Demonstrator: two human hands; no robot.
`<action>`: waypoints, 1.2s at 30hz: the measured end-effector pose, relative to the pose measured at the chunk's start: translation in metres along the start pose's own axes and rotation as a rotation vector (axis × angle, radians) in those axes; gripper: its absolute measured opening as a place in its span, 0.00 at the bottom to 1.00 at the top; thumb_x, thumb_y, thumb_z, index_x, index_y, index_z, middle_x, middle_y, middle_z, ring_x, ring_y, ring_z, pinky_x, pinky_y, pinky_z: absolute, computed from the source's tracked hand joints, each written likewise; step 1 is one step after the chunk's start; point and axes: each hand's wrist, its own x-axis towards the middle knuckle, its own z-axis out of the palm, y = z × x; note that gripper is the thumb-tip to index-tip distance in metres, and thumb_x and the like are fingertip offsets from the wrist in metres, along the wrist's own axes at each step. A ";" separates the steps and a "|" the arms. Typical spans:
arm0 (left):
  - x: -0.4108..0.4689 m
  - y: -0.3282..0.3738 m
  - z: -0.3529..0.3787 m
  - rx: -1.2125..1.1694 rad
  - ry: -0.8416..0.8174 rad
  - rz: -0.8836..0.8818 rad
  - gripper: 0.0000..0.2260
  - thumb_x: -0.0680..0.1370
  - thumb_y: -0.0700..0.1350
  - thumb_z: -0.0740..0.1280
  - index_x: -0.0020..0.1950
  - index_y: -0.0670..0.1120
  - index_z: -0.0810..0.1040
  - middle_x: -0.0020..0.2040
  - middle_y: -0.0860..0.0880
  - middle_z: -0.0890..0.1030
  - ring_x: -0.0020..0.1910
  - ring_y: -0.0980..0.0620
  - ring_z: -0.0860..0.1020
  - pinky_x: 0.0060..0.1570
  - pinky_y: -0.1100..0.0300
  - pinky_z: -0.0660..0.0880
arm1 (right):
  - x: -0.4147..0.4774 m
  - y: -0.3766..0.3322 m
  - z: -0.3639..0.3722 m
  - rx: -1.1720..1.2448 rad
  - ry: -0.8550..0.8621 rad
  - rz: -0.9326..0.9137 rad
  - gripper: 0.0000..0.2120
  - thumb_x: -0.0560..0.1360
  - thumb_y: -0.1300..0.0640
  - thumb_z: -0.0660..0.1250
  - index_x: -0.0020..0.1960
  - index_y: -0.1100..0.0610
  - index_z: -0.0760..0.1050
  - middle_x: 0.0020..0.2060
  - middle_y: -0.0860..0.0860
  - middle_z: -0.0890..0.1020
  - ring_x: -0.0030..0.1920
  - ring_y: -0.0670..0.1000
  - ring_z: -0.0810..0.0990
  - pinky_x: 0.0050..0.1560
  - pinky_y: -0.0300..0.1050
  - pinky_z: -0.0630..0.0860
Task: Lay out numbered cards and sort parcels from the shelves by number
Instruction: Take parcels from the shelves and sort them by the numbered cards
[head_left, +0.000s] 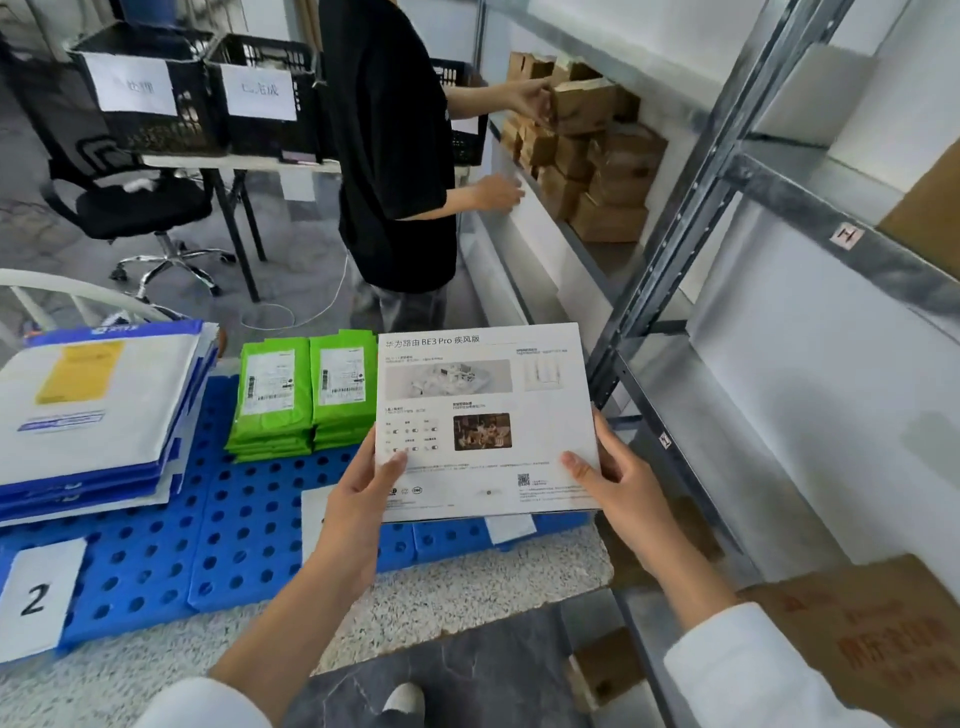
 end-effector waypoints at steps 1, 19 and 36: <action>0.011 0.004 0.002 -0.004 0.004 -0.005 0.21 0.78 0.49 0.67 0.68 0.65 0.70 0.63 0.64 0.77 0.67 0.57 0.71 0.73 0.44 0.59 | 0.011 -0.002 0.000 -0.001 0.007 0.011 0.35 0.72 0.48 0.72 0.74 0.37 0.60 0.57 0.34 0.78 0.57 0.43 0.80 0.54 0.47 0.81; 0.162 0.021 0.051 0.021 0.027 -0.038 0.22 0.79 0.43 0.67 0.69 0.62 0.71 0.60 0.58 0.81 0.63 0.52 0.77 0.67 0.45 0.69 | 0.189 -0.007 -0.017 -0.064 -0.065 0.133 0.34 0.75 0.50 0.69 0.76 0.41 0.58 0.60 0.43 0.78 0.53 0.40 0.78 0.42 0.37 0.80; 0.250 0.003 0.065 0.110 0.230 -0.141 0.23 0.73 0.47 0.73 0.65 0.66 0.74 0.64 0.55 0.79 0.63 0.50 0.77 0.68 0.45 0.68 | 0.301 0.039 -0.005 -0.048 -0.225 0.259 0.35 0.76 0.46 0.67 0.77 0.45 0.54 0.70 0.46 0.70 0.65 0.47 0.71 0.62 0.46 0.71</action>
